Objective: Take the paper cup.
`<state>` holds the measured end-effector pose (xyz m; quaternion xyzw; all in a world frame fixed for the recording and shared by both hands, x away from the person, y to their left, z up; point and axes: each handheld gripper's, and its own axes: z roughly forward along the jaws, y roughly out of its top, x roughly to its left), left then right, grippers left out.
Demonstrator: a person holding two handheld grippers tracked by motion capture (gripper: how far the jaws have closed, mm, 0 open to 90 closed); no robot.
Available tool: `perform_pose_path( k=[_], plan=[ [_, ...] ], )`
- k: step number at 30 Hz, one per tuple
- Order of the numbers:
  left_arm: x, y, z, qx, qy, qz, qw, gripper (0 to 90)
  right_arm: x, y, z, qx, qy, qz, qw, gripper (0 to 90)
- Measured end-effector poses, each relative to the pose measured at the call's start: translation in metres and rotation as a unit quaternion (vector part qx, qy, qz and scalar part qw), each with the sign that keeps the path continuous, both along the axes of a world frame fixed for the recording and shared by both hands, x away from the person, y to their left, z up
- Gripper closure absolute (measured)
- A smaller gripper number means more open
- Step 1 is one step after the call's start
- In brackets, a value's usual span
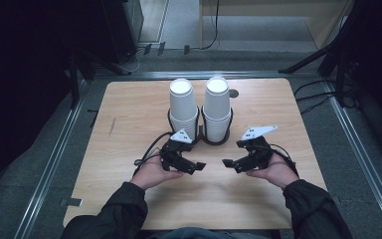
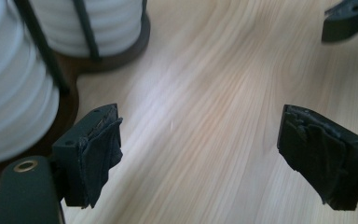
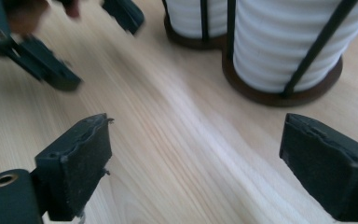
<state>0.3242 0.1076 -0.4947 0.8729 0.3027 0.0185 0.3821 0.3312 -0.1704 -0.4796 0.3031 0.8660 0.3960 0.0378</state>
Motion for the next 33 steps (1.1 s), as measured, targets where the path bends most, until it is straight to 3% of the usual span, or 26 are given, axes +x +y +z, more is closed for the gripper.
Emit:
perform_pose_path(
  k=[1,2,3,6,7,9,10,13,16,19,22,25,27,29,31,33],
  plan=[
    [0.001,0.000,-0.001,0.028,-0.010,0.024,0.9993,16.4,0.000,0.000,0.000,0.000,0.000,0.000,1.0000,12.4],
    [0.004,0.004,-0.003,0.027,-0.001,0.028,0.9993,34.4,0.001,0.000,-0.002,-0.018,0.002,0.005,0.9998,14.6],
    [0.006,0.006,-0.003,0.015,0.008,0.026,0.9995,37.4,0.001,0.000,-0.003,-0.020,0.005,0.004,0.9998,15.2],
    [0.008,0.006,-0.002,0.010,0.014,0.021,0.9996,36.5,0.003,0.001,-0.002,-0.020,0.010,0.000,0.9998,21.2],
    [0.007,0.006,-0.001,0.008,0.012,0.007,0.9999,36.7,0.005,0.001,-0.001,-0.011,0.025,0.001,0.9996,22.8],
    [0.005,0.006,0.000,0.007,0.007,0.004,0.9999,37.8,0.006,0.001,-0.001,-0.010,0.029,0.006,0.9995,22.8],
    [0.004,0.007,0.002,-0.004,0.005,0.000,1.0000,41.7,0.006,0.002,0.000,-0.012,0.029,0.020,0.9993,23.9],
    [0.004,0.008,0.003,-0.002,0.003,-0.001,1.0000,39.8,0.005,0.003,0.003,-0.012,0.011,0.029,0.9994,27.1],
    [0.006,0.013,0.000,-0.003,0.019,0.008,0.9998,38.8,0.007,0.003,0.007,-0.007,0.017,0.032,0.9993,32.3],
    [0.006,0.014,0.001,-0.004,0.016,0.010,0.9998,38.8,0.009,0.001,0.009,-0.001,0.017,0.027,0.9995,36.3],
    [0.005,0.015,0.002,-0.009,0.012,0.011,0.9998,38.9,0.012,-0.001,0.012,0.008,0.005,0.028,0.9996,41.8],
    [0.005,0.017,0.001,-0.009,0.026,0.004,0.9996,38.5,0.013,-0.002,0.012,0.010,-0.007,0.030,0.9995,46.0],
    [0.005,0.017,0.003,-0.007,0.023,0.004,0.9997,39.6,0.010,-0.003,0.013,0.002,-0.034,0.036,0.9988,52.8],
    [0.005,0.018,0.005,-0.011,0.020,0.006,0.9997,40.4,0.007,-0.004,0.014,-0.004,-0.056,0.032,0.9979,52.8],
    [0.004,0.019,0.007,-0.014,0.015,0.008,0.9998,41.3,0.008,-0.005,0.014,0.011,-0.040,0.031,0.9987,52.7],
    [0.004,0.019,0.008,-0.014,0.010,0.009,0.9998,42.5,0.007,-0.007,0.013,0.010,-0.038,0.030,0.9988,52.7]
  ],
)
